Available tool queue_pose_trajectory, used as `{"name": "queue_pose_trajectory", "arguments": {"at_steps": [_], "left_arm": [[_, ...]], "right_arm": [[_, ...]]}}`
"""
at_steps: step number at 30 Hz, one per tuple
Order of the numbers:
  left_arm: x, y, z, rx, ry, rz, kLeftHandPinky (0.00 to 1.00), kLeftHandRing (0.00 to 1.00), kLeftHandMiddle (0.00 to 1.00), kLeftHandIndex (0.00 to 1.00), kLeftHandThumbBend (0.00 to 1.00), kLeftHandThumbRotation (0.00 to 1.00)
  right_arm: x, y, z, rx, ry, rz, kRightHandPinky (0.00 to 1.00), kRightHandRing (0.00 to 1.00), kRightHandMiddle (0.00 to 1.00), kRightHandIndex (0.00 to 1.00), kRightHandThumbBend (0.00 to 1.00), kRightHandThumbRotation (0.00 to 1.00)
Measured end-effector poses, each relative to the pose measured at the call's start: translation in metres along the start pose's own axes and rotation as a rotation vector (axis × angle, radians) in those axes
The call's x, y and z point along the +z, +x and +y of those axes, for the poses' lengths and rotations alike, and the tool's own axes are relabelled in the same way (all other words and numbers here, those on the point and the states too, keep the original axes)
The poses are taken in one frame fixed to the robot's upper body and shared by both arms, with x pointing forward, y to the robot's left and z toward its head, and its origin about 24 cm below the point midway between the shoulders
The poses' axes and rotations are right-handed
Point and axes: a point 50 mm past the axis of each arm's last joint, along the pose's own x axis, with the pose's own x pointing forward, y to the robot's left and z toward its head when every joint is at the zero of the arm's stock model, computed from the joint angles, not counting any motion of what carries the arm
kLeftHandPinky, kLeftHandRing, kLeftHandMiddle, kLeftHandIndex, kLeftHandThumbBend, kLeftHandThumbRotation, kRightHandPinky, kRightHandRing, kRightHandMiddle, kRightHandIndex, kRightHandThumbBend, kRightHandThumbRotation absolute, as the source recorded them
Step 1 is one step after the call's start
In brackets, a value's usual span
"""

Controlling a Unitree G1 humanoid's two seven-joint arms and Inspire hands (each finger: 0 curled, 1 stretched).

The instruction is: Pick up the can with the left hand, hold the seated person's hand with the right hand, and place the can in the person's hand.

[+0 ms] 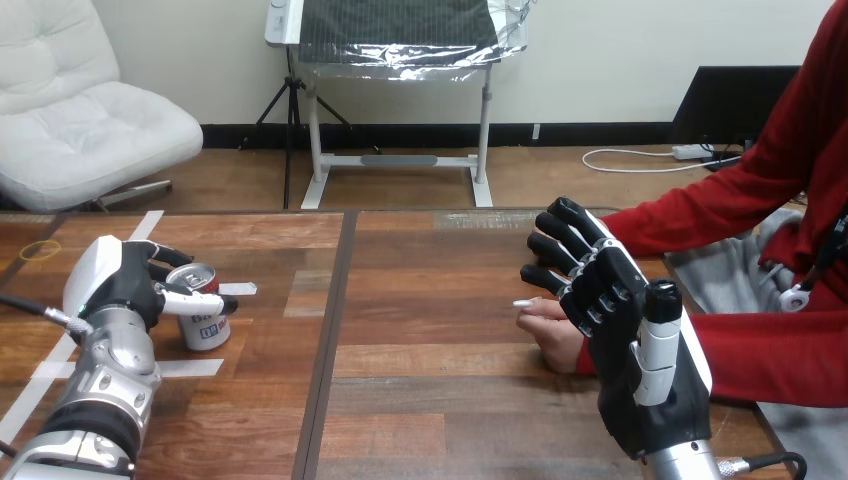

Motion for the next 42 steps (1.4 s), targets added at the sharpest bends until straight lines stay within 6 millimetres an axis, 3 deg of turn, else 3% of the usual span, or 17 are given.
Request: {"name": "queue_pose_trajectory", "arguments": {"at_steps": [26,42], "left_arm": [[-0.0022,0.0001,0.0000,-0.013,0.012,0.019,0.48,0.55,0.61,0.62,0.85,0.00],[-0.0042,0.0001,0.0001,-0.013,0.016,0.039,0.45,0.50,0.54,0.54,0.79,0.00]], "right_arm": [[0.0001,0.0000,0.0000,0.000,0.000,-0.001,0.81,0.88,0.89,0.89,0.90,1.00],[0.0001,0.0000,-0.0002,-0.005,0.000,-0.001,0.81,0.88,0.89,0.88,0.91,1.00]]}}
